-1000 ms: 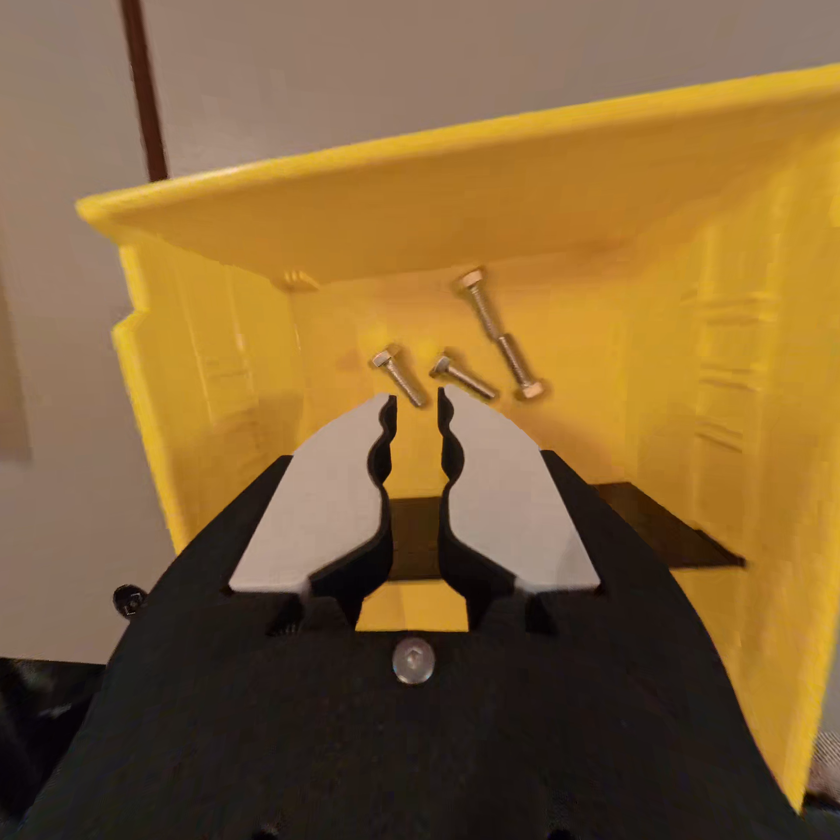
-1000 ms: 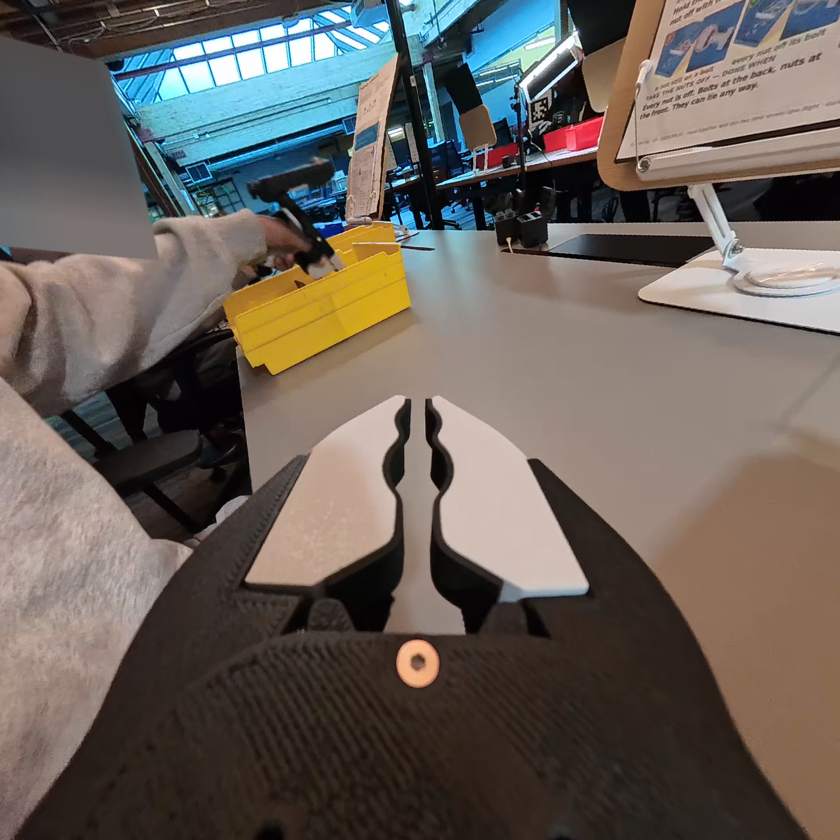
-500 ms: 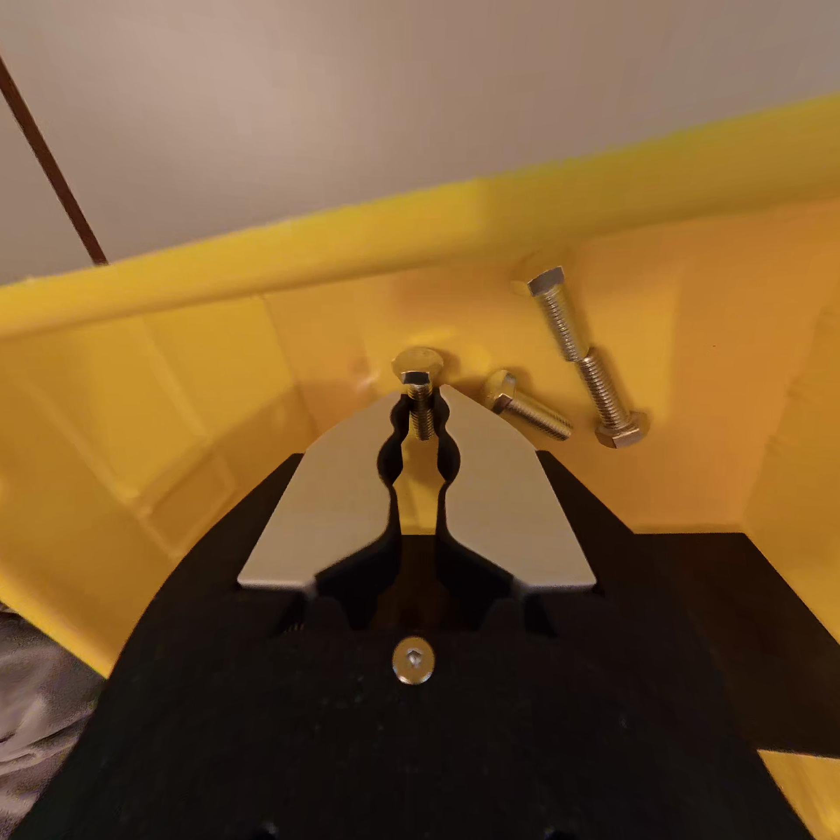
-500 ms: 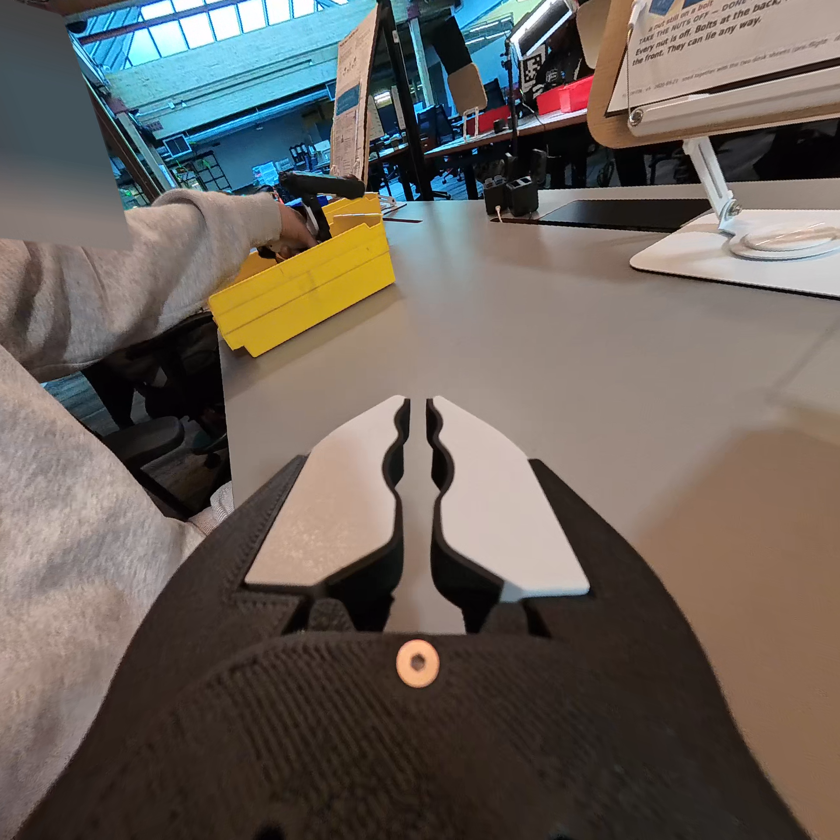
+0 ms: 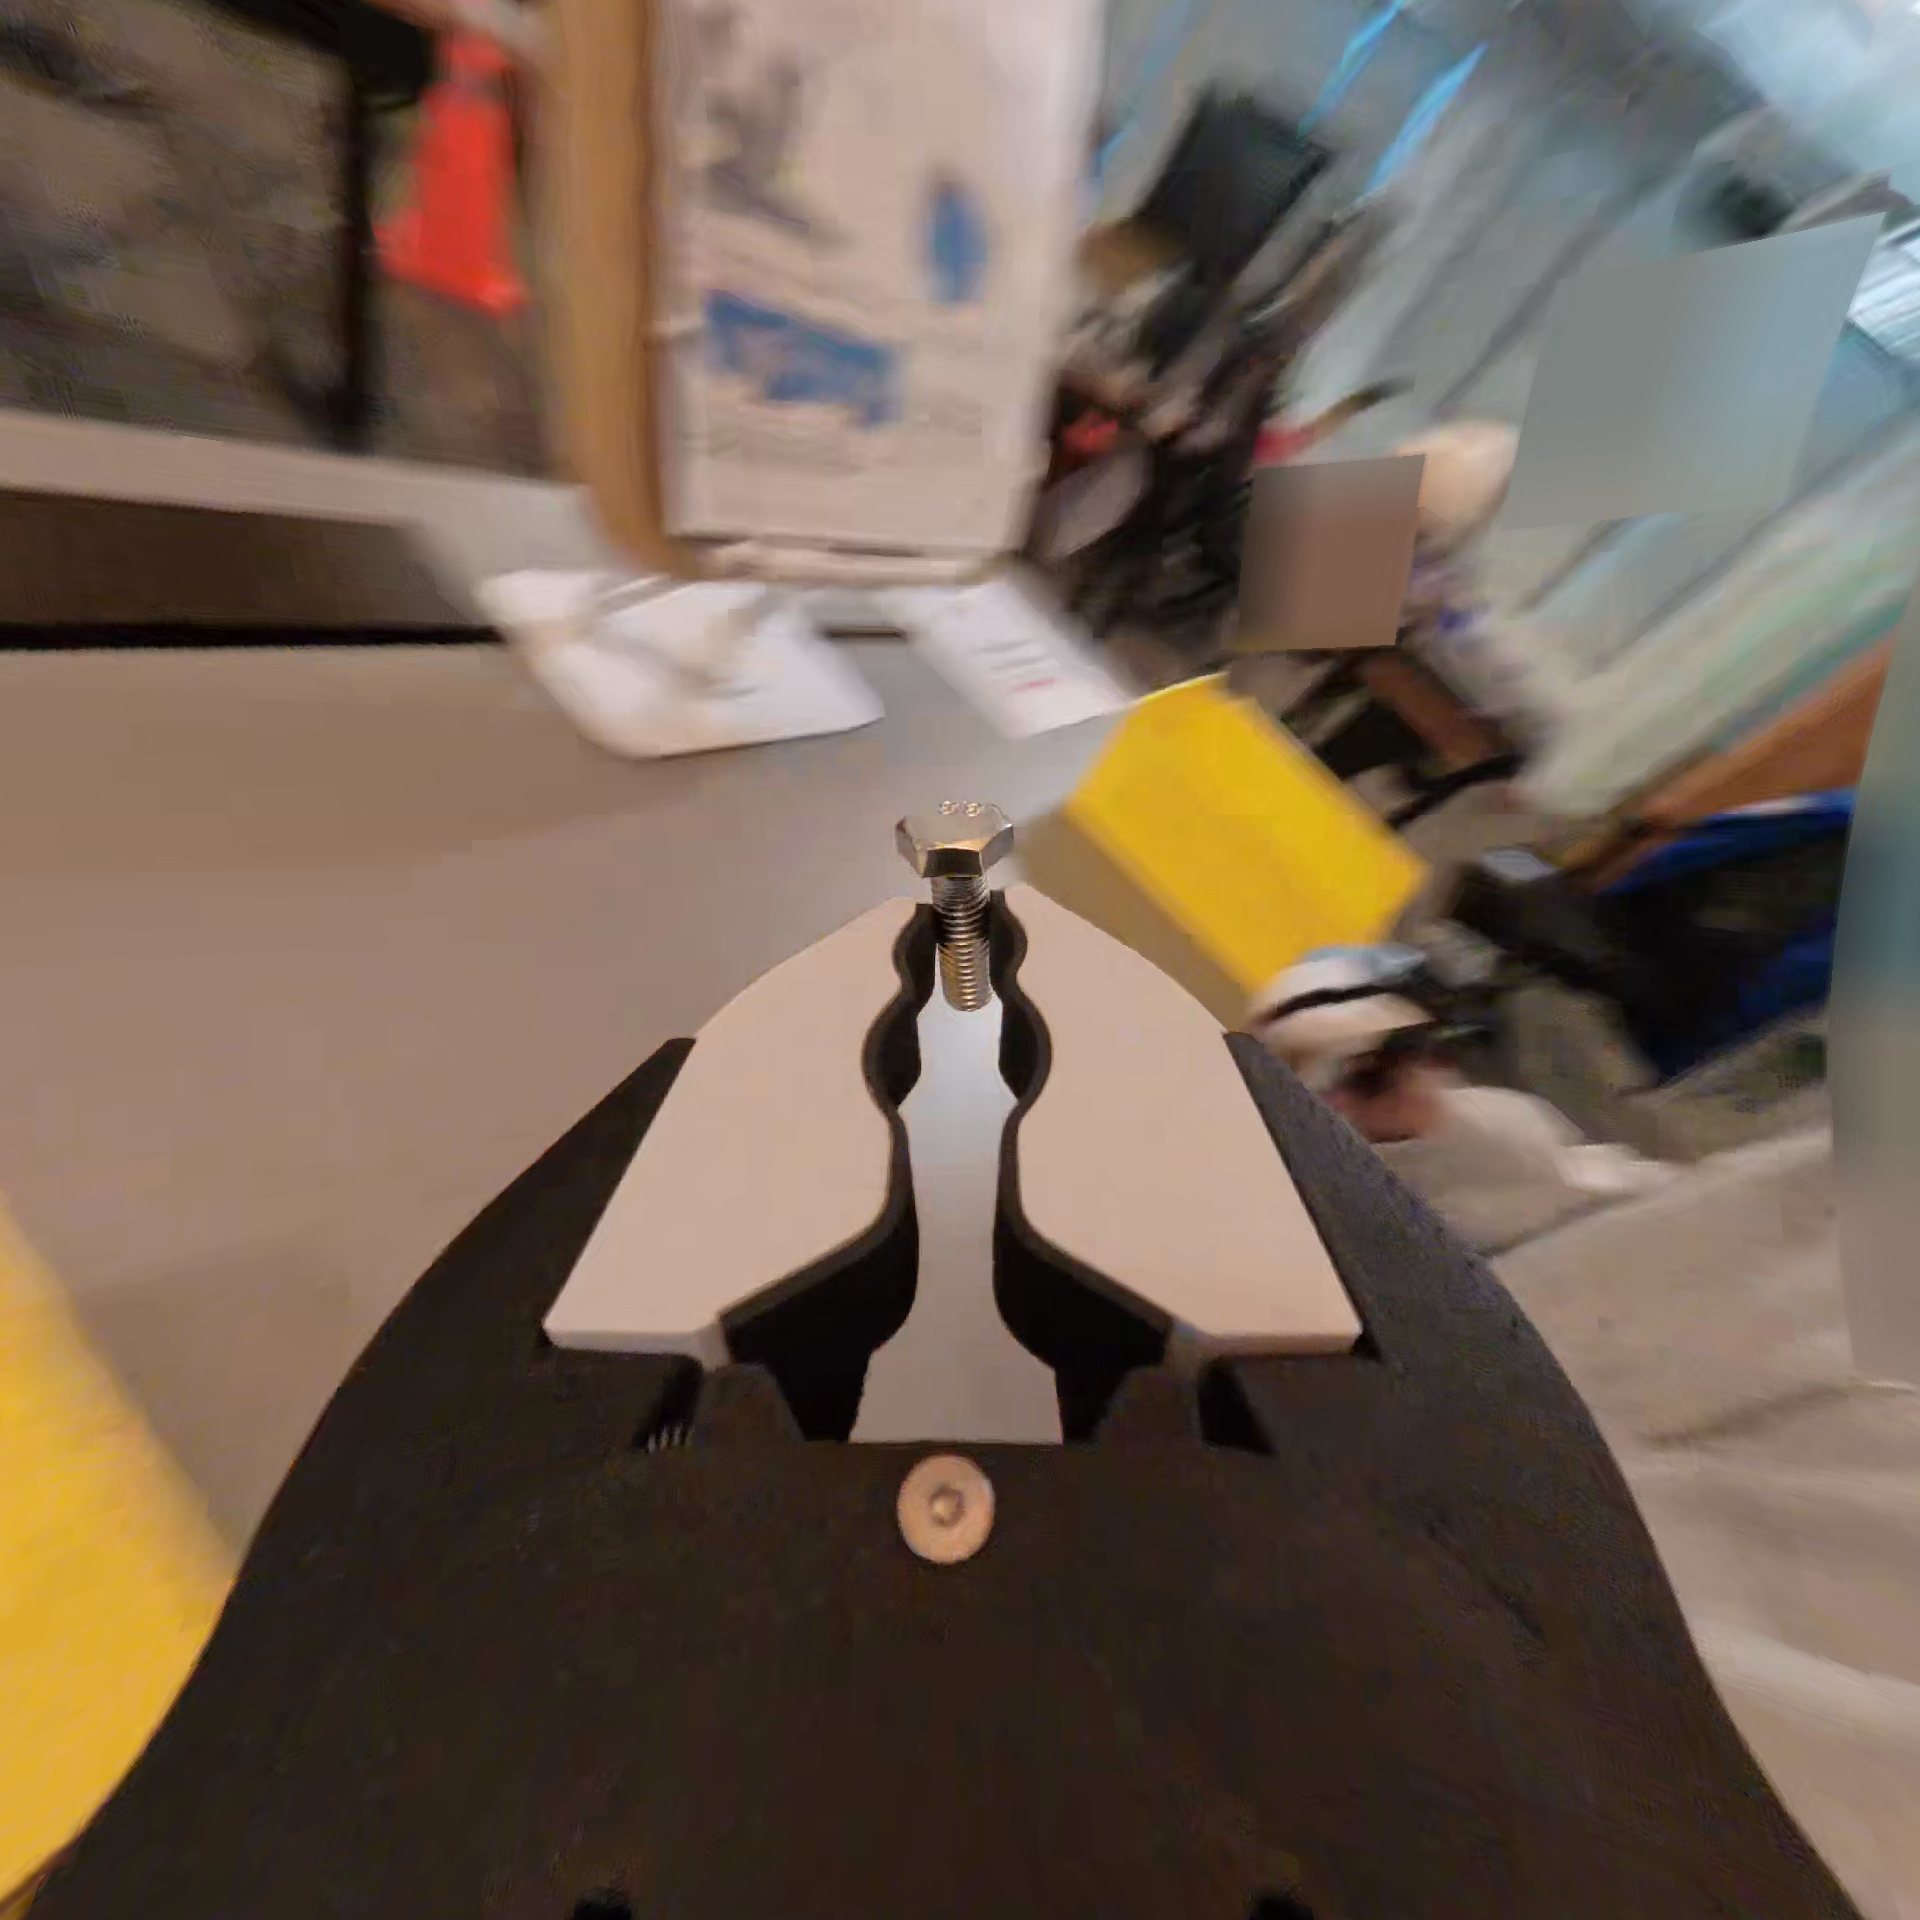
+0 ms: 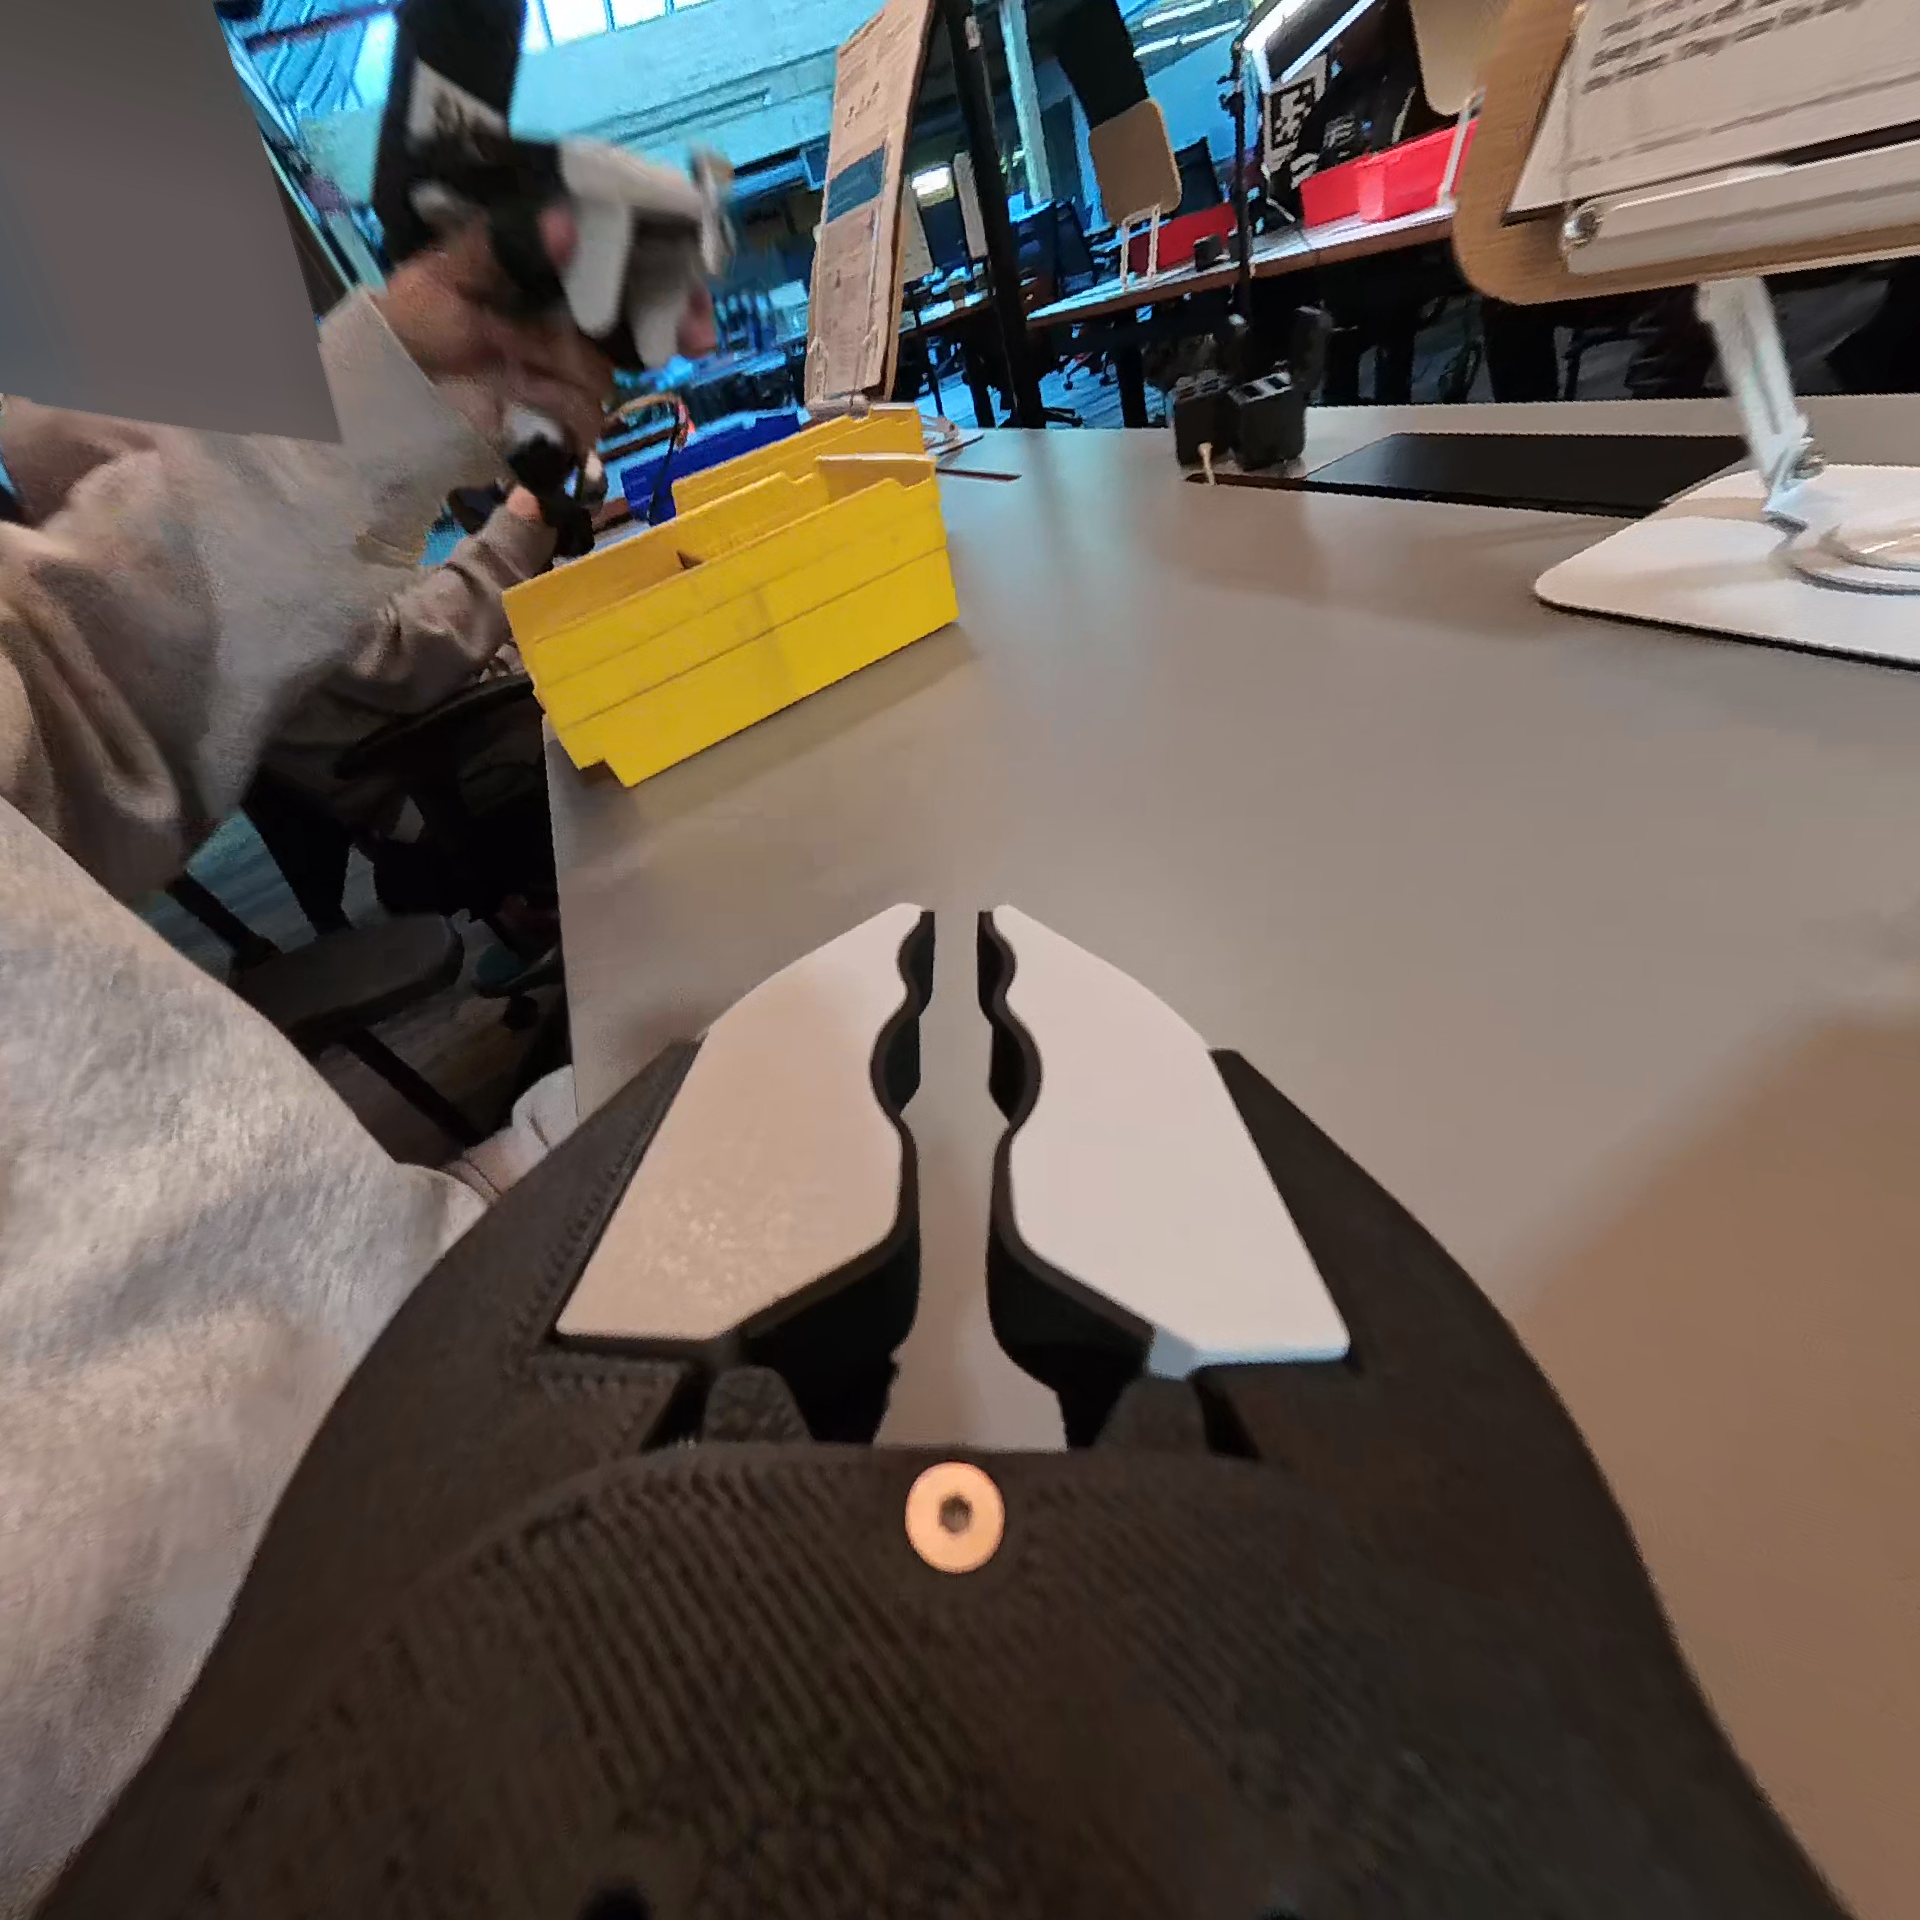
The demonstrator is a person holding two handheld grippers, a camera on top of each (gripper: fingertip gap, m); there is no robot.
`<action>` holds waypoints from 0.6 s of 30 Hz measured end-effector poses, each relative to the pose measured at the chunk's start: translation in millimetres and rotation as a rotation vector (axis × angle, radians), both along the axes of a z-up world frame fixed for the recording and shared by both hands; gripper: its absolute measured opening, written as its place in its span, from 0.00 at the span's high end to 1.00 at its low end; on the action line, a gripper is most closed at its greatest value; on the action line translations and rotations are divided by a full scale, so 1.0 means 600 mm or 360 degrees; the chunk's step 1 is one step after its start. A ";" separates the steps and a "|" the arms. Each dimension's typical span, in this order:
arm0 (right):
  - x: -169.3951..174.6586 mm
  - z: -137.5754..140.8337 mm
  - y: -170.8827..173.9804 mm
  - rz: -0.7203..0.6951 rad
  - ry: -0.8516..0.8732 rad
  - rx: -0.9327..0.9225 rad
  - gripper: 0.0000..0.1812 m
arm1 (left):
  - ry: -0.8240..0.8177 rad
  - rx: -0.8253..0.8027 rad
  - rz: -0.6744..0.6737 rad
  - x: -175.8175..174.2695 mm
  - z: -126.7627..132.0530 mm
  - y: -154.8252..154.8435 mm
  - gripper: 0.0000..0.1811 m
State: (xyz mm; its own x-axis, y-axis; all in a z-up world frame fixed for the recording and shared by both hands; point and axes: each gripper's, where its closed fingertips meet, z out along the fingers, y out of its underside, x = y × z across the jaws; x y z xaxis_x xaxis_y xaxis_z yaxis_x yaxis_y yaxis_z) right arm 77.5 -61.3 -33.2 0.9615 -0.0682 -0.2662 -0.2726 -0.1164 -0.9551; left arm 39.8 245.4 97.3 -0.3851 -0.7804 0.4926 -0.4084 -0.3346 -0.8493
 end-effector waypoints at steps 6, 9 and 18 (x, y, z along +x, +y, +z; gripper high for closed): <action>-0.026 0.008 0.021 -0.0074 -0.0374 -0.0071 0.90 | -0.0459 -0.0645 -0.0206 -0.033 0.011 -0.242 0.94; -0.043 0.040 0.022 -0.0119 -0.0491 0.0043 0.88 | -0.0651 -0.1072 -0.0221 -0.043 -0.003 -0.293 0.94; -0.095 0.060 0.056 -0.0189 -0.0785 0.0136 0.79 | -0.0204 -0.1691 -0.0223 -0.020 -0.150 -0.395 0.95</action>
State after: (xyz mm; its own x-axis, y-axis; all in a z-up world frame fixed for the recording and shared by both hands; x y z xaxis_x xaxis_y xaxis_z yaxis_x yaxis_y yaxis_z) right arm 20.7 -27.5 2.6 0.9611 -0.1822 0.2078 0.2062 -0.0277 -0.9781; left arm 27.9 8.6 7.4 -0.5345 0.0778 0.8416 -0.4290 -0.8829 -0.1908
